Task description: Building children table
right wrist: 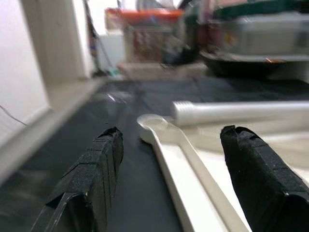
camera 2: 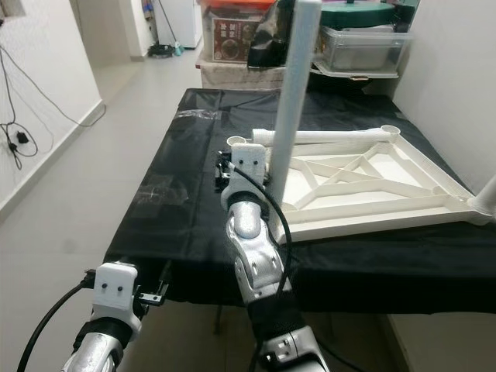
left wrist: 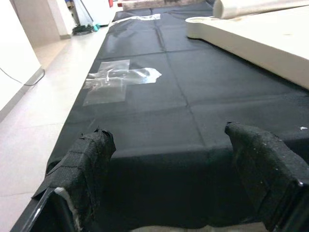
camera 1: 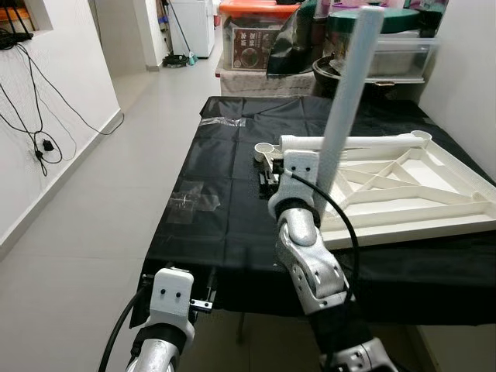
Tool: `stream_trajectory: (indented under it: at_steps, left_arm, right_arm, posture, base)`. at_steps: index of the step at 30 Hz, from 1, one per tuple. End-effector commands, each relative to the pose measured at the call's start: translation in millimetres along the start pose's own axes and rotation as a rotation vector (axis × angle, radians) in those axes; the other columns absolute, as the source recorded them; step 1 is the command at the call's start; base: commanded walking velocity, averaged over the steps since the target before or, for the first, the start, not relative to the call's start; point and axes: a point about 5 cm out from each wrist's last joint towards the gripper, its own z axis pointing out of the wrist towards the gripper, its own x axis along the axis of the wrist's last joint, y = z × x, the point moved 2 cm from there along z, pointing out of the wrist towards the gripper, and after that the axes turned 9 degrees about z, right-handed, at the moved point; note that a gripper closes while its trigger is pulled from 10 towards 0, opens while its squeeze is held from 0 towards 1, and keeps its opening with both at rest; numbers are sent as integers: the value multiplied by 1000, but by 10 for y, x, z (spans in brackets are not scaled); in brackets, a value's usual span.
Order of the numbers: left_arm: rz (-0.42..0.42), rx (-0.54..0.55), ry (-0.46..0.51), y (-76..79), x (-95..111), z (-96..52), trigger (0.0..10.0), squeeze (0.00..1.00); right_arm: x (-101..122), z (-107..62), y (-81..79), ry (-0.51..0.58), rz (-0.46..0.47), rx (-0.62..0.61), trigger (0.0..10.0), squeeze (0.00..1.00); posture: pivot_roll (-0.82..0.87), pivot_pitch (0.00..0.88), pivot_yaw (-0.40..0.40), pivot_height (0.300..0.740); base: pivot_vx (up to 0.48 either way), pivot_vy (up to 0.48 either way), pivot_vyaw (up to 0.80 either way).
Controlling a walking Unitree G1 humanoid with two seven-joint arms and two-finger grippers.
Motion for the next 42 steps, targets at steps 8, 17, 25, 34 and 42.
stream_trajectory:
  at_steps: [8, 17, 25, 34, 42]
  left_arm:
    - [-3, -3, -20, -8, -19, -21, 10000, 0]
    - [-5, -4, -24, -9, -22, -23, 10000, 0]
    - [-20, -9, -13, 24, 23, -48, 10000, 0]
    - [-89, -60, 17, 156, 157, -171, 10000, 0]
    - [-115, -100, 24, 315, 292, -319, 10000, 0]
  right_arm:
    - [-27, 191, 781, 2, -160, -256, 10000, 0]
    - [98, 359, 651, 16, -36, -114, 10000, 0]
    - [136, 484, -192, -81, -33, 290, 10000, 0]
    - [-11, 616, -456, -221, -230, 323, 10000, 0]
    - [0, 724, -264, -264, -357, 227, 10000, 0]
  posture:
    - [73, 0, -20, 740]
    - [73, 0, -20, 740]
    - [74, 0, -36, 740]
    - [80, 45, -55, 740]
    - [86, 146, -87, 740]
  base:
    - [0, 0, 0]
    - [0, 0, 0]
    - [0, 0, 0]
    - [0, 0, 0]
    - [0, 0, 0]
